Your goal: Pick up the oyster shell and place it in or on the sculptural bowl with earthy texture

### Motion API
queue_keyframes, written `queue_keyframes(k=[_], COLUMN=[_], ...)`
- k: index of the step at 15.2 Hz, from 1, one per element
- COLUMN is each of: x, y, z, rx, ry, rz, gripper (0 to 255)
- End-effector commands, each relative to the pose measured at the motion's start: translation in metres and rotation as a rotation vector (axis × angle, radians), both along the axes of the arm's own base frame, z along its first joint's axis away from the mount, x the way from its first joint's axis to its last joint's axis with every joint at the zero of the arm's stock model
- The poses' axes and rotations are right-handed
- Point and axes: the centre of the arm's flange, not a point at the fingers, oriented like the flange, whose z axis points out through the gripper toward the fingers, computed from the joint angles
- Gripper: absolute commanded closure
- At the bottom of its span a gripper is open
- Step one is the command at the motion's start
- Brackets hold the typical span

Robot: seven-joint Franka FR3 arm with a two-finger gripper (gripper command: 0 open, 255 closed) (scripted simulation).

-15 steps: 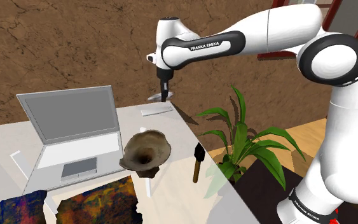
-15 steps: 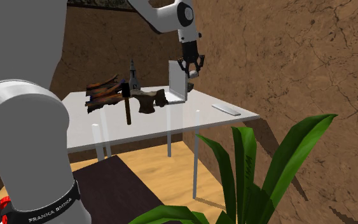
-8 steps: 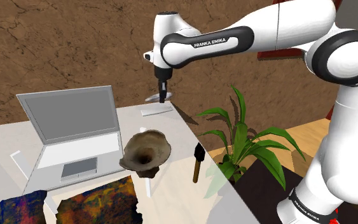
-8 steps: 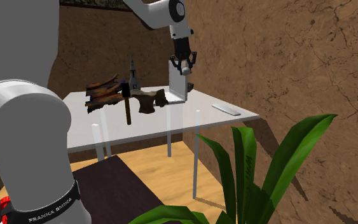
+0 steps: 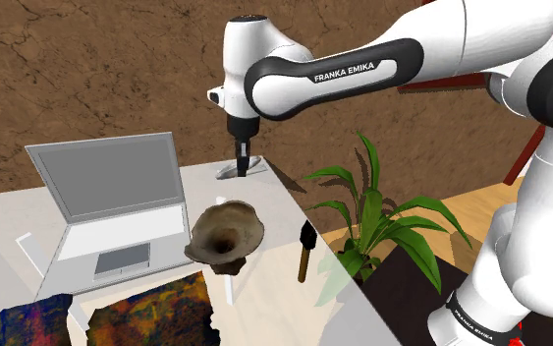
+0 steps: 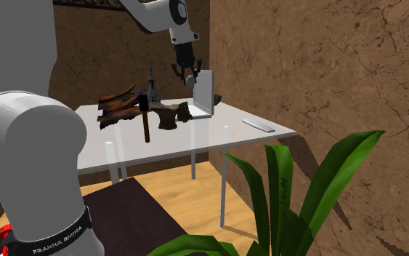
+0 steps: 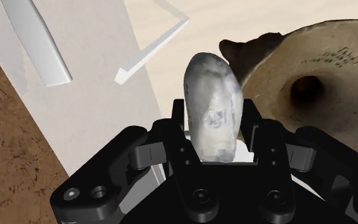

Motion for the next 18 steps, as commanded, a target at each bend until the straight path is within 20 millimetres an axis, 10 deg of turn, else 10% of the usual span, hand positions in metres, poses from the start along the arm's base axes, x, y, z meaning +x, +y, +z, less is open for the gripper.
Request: queue_keyframes(k=[1, 7, 18], x=[-0.019, -0.073, -0.073], y=[0.021, 0.083, 0.083], z=[-0.001, -0.002, -0.060], rx=[0.000, 0.000, 0.000], ry=[-0.001, -0.001, -0.001], rz=[-0.002, -0.002, -0.002], gripper=[255, 255, 255])
